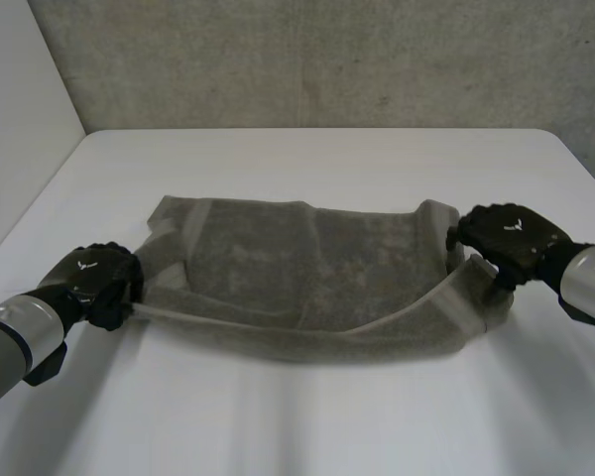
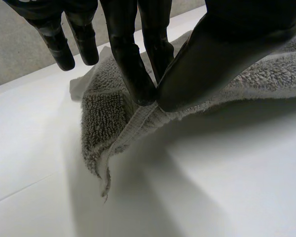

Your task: Fold the towel.

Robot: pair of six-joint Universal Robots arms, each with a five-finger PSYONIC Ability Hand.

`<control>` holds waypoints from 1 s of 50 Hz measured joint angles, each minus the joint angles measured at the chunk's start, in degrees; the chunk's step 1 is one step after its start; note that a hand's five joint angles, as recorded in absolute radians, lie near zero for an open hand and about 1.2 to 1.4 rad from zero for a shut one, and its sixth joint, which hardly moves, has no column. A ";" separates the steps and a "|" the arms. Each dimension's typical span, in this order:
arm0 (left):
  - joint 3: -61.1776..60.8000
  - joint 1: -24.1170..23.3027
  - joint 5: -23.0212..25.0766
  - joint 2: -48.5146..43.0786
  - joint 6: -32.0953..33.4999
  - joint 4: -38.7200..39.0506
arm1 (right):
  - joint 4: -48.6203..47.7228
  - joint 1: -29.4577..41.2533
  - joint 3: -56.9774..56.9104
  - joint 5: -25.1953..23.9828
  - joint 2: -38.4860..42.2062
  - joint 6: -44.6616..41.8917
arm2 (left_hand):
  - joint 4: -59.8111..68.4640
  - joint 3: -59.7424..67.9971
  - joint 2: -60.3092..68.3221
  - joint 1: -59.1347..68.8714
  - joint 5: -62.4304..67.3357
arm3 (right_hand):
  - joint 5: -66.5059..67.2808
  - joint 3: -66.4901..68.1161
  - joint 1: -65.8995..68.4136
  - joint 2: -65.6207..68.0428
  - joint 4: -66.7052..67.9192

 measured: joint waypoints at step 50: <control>-0.94 1.99 -0.13 9.01 0.01 -9.78 | 16.94 0.26 0.11 6.46 -9.99 -6.89 | 0.00 0.00 0.00 0.00 0.00 | 48.94 0.00 46.48 44.49 0.00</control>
